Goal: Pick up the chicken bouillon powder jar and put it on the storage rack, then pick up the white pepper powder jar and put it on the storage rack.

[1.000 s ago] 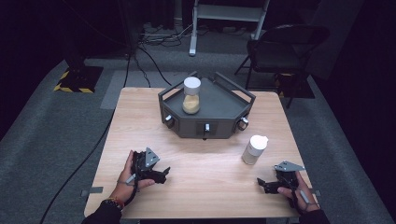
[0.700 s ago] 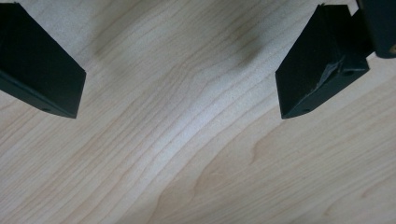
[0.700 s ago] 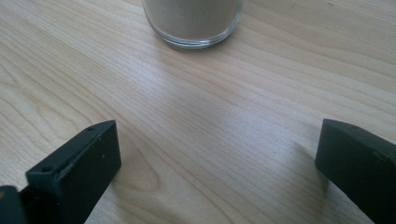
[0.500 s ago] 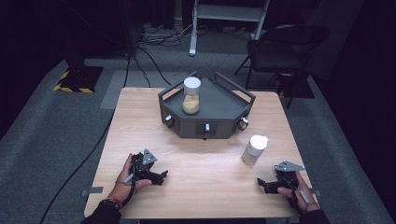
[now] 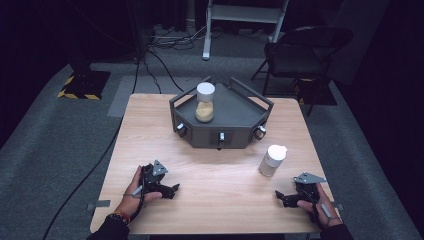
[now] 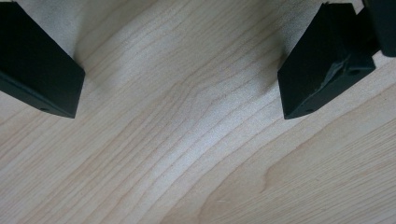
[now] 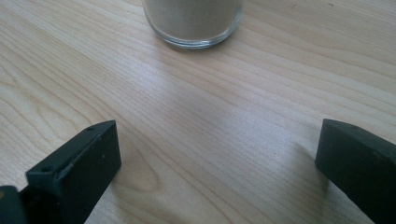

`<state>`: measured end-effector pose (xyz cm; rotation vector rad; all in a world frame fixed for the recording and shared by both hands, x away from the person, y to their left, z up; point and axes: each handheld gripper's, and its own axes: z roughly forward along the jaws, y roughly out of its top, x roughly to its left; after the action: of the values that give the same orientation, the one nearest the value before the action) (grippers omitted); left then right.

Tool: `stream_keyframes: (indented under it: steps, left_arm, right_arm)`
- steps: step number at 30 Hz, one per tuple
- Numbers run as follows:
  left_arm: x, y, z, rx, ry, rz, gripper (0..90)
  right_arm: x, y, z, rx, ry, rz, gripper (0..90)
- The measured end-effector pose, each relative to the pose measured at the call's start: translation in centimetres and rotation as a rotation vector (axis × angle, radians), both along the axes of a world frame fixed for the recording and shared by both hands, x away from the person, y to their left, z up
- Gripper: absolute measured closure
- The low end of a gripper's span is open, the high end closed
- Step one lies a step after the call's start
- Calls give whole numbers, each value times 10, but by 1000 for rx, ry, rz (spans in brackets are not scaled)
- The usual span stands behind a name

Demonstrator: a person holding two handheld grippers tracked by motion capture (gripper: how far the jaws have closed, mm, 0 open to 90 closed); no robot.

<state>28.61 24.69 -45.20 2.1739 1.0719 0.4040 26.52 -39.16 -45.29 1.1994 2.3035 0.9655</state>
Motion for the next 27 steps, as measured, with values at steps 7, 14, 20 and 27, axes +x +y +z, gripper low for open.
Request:
stream_keyframes:
  steps: [7,14,20,27]
  left_arm:
    - [0,0,0,2,-2,-5,0]
    - [0,0,0,3,-3,-6,0]
    - [0,0,0,2,-3,-6,0]
    - [1,1,0,4,-3,-9,0]
  right_arm:
    - [0,0,0,0,0,1,0]
    - [1,0,0,0,0,2,0]
    - [1,0,0,0,0,2,0]
    - [1,0,0,-1,0,2,0]
